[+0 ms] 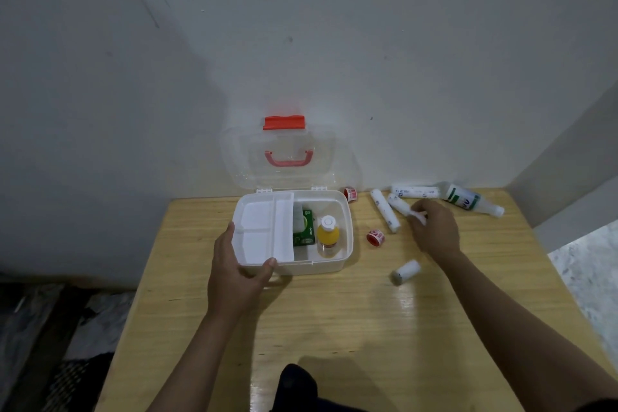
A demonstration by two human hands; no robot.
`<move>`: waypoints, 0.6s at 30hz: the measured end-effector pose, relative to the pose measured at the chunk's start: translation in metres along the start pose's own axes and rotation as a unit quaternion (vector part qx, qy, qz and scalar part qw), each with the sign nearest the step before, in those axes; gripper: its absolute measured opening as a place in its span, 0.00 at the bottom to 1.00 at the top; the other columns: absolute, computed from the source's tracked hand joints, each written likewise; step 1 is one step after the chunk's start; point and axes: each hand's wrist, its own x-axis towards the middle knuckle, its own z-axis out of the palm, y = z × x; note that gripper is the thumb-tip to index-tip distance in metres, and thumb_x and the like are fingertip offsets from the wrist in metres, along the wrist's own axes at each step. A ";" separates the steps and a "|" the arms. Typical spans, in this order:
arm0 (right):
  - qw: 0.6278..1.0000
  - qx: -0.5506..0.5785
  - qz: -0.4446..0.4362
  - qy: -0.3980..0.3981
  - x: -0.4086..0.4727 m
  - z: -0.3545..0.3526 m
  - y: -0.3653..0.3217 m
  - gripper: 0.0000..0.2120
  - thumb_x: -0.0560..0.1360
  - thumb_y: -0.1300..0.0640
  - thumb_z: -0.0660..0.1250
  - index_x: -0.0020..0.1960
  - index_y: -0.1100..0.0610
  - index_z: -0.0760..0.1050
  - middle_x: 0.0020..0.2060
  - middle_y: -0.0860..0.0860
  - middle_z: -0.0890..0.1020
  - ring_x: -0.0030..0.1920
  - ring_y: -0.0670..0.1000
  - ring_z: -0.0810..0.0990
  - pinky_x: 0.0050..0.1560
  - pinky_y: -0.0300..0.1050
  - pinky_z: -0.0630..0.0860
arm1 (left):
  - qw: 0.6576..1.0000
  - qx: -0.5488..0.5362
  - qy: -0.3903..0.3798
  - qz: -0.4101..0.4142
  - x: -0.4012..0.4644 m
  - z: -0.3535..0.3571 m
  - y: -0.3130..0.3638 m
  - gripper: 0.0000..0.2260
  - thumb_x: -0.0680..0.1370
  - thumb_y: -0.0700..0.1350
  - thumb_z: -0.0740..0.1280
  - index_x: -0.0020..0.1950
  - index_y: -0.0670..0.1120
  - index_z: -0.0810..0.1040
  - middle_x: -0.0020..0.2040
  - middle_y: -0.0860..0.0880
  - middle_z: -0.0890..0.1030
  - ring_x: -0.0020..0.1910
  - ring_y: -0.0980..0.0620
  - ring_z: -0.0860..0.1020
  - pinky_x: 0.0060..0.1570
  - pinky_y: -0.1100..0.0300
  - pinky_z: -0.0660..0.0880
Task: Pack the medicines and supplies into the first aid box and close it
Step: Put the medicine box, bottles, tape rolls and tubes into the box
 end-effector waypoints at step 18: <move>0.998 -0.023 -0.036 -0.050 -0.018 0.031 -0.029 0.13 0.74 0.48 0.67 0.55 0.52 0.80 0.56 0.53 0.81 0.52 0.54 0.77 0.48 0.49 0.76 | 1.000 0.002 -0.008 -0.006 0.000 -0.002 -0.002 0.44 0.63 0.65 0.68 0.74 0.51 0.57 0.70 0.51 0.65 0.67 0.50 0.66 0.55 0.50 0.75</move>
